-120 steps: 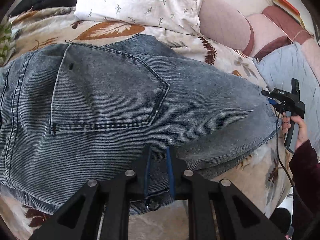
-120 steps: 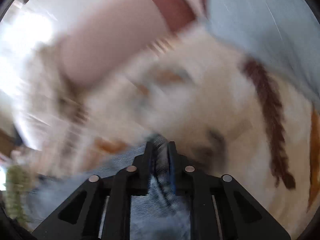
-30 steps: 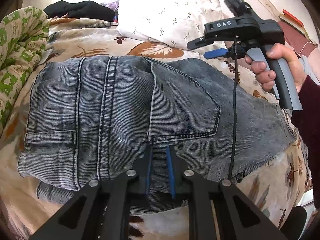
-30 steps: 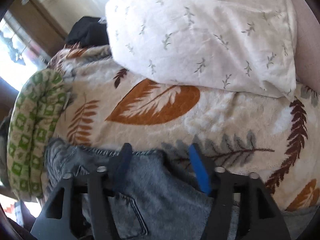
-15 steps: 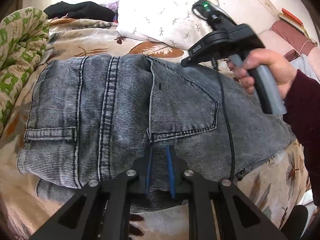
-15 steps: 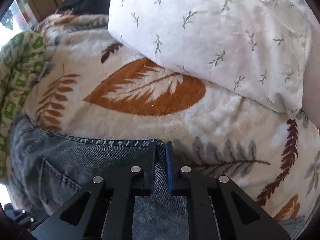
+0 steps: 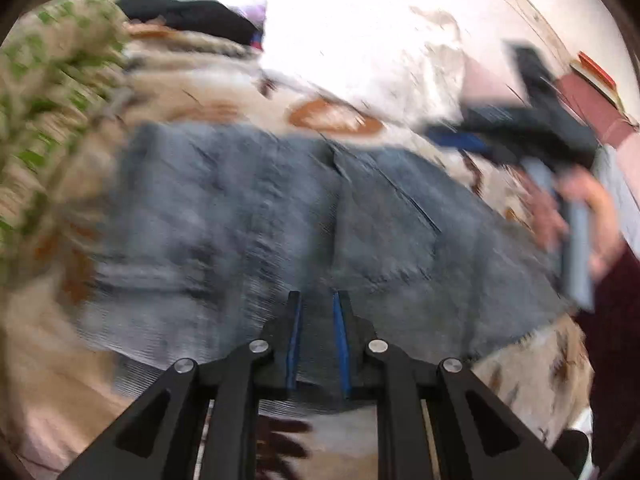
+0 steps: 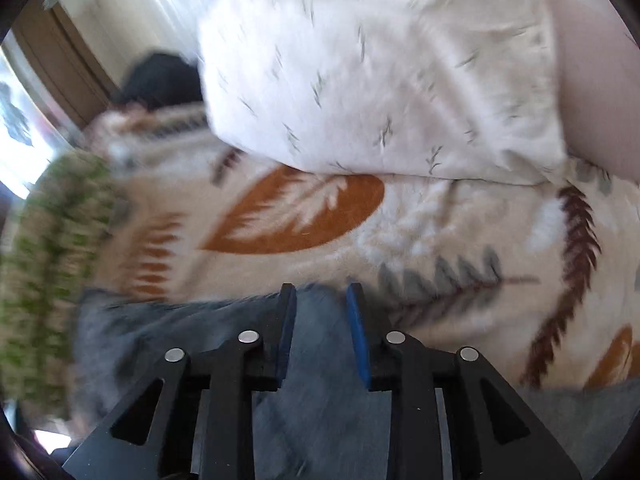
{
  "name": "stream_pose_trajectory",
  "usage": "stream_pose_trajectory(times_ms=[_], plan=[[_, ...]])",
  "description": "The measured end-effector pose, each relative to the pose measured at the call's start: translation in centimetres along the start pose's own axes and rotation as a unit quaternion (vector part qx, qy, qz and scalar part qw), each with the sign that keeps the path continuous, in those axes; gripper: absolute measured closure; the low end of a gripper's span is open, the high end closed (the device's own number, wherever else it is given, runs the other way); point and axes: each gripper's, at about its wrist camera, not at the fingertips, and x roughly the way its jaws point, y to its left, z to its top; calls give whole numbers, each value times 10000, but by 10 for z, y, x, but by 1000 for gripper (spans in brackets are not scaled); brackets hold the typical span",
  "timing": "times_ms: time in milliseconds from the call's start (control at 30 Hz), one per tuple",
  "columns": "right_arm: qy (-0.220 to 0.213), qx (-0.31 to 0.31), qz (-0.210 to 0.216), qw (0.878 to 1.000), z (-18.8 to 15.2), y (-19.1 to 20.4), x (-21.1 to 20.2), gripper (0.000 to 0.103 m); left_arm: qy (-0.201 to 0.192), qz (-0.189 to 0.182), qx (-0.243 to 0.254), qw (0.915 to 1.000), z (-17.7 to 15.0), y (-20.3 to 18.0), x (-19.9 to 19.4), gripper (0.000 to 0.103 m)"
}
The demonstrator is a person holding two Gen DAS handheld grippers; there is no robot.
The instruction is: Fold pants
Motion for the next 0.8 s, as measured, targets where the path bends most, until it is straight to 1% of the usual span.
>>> stream_pose_trajectory(times_ms=[33, 67, 133, 200, 267, 300, 367, 433, 467, 533, 567, 633, 733, 800], plan=[[-34, 48, 63, 10000, -9, 1, -13, 72, -132, 154, 14, 9998, 4, 4, -5, 81], [-34, 32, 82, 10000, -18, 3, -23, 70, -235, 307, 12, 9993, 8, 8, -10, 71], [-24, -183, 92, 9998, -46, 14, -42, 66, -340, 492, -88, 9982, 12, 18, -15, 65], [-12, -380, -5, 9993, -78, 25, -52, 65, -339, 824, -116, 9960, 13, 27, -13, 65], [108, -451, -104, 9989, -111, 31, -55, 64, -216, 1115, -131, 9934, 12, 35, -5, 64], [192, -462, -140, 9987, -124, 29, -56, 64, -105, 1094, -219, 9937, 11, 39, 1, 64], [309, -516, -356, 9976, -145, 32, -51, 64, 71, 977, -444, 9942, 7, 48, 10, 62], [536, -575, -449, 9959, -168, 37, -42, 64, 75, 1066, -343, 9937, 4, 47, 12, 59], [568, -619, -477, 9953, -179, 38, -41, 64, 85, 1118, -255, 9934, 2, 45, 11, 59], [87, -545, -450, 9975, -202, 33, -51, 62, 82, 1187, -135, 9928, -2, 44, 11, 58], [-69, -385, -333, 9987, -211, 27, -54, 62, 72, 1209, -93, 9926, -3, 44, 13, 58], [-271, -232, -165, 9992, -219, 19, -57, 62, 31, 1270, 29, 9919, -7, 42, 12, 57], [-530, -319, -121, 9980, -230, 17, -61, 62, -20, 1312, 126, 9913, -12, 41, 9, 57], [-714, -385, -82, 9967, -240, 15, -63, 62, -147, 1317, 240, 9909, -18, 42, 7, 57]])
